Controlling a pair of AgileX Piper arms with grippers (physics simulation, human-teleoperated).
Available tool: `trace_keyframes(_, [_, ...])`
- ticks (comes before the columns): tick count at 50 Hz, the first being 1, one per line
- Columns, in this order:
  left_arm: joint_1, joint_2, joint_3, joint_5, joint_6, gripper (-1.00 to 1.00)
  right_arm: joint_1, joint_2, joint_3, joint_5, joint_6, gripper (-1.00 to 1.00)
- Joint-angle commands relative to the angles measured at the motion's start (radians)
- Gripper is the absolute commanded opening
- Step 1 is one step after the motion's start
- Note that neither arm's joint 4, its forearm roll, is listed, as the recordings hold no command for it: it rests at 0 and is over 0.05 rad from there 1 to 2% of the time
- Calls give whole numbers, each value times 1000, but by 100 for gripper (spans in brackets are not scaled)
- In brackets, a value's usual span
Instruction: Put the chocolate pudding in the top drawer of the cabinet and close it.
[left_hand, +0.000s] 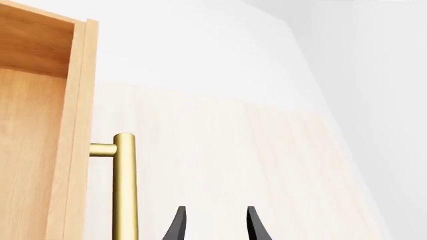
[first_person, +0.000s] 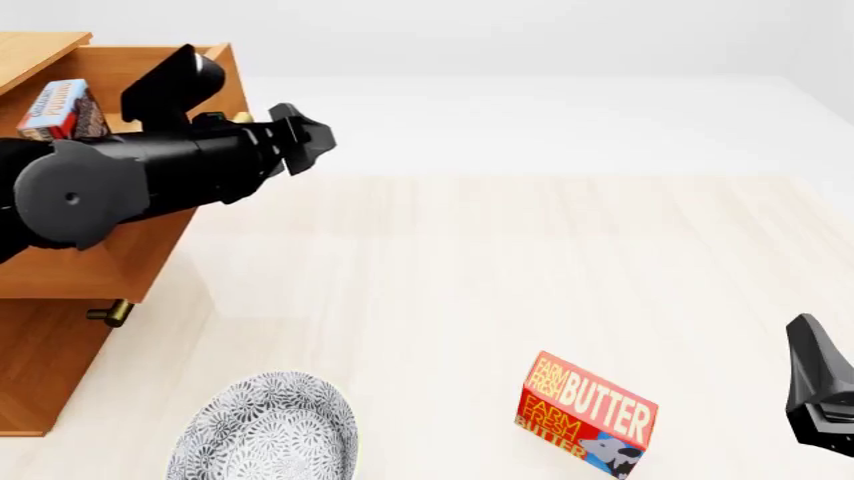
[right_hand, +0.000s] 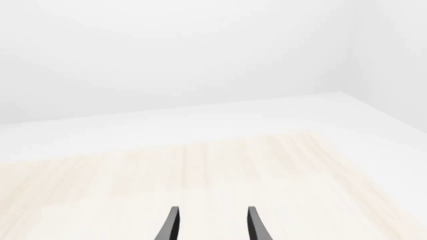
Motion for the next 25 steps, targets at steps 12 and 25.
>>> trace_keyframes(12, [62,41,11,16,-32,100,1,-1,-1,0,1,100])
trace_keyframes(25, [84,37,28,8,-26,100,1,-2,-1,3,2,100])
